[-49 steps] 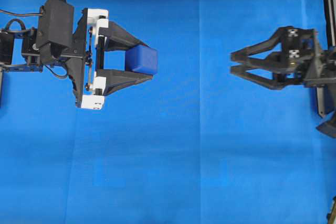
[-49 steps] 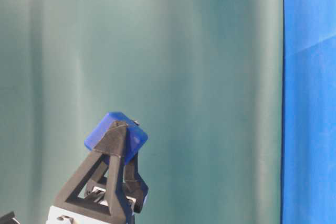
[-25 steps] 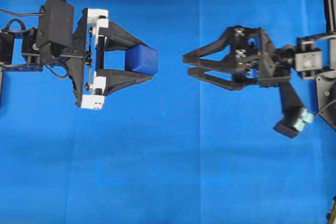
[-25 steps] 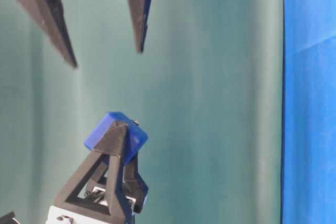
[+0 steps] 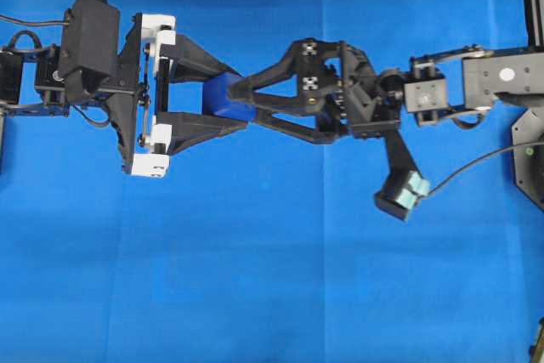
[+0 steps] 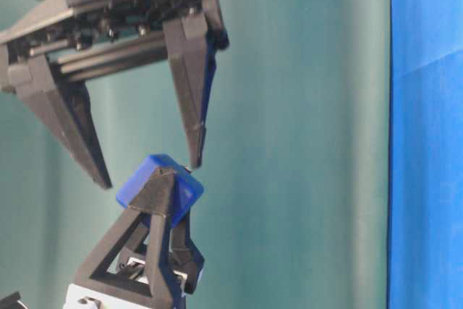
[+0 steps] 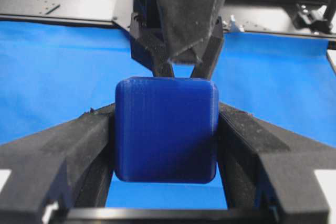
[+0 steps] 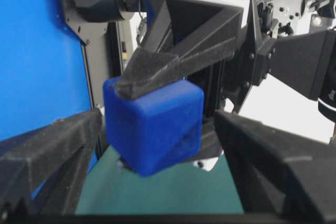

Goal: Handover the blue block to the right arm after grasping it with the left arm, then place it in the designated position.
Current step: 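Move the right gripper leftward onto the cube's exposed end, then close the right gripper on the cube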

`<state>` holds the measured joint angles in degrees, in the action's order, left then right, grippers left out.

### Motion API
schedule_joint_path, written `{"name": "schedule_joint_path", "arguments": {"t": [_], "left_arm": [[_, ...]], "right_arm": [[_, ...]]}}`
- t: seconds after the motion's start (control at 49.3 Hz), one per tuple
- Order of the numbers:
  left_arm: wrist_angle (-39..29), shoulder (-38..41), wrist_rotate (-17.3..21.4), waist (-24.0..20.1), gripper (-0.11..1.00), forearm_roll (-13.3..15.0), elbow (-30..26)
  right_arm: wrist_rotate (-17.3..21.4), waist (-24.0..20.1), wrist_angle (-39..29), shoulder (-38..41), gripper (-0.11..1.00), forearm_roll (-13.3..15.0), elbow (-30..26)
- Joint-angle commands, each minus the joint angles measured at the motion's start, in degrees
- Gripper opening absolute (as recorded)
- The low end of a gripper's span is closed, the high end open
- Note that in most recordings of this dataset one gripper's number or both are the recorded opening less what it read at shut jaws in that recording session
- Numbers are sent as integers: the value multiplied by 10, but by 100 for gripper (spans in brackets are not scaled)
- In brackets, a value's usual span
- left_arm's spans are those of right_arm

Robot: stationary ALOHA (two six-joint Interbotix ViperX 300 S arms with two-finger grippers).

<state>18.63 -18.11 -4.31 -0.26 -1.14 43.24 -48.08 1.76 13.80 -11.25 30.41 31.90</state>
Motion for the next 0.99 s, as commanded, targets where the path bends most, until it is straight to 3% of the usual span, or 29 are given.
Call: {"name": "schedule_joint_path", "arguments": {"t": [0.0,0.547,0.629,0.77,0.973], "left_arm": [[6,-13,-1,1,48,0,-10],[5,-12,-1,1,48,0,-10],[5,-12,0,1,48,0,-11],[5,-12,0,1,48,0,-11],[5,-12,0,1,48,0,-11]], "right_arm": [[1,1,5,3,95,-1,-26],[-2,1,0,18,94,1,-47],[0,1,-13,18,86,0,-48],[2,3,-24,18,52,0,-55],[6,3,-31,18,52,-4,-55]]}}
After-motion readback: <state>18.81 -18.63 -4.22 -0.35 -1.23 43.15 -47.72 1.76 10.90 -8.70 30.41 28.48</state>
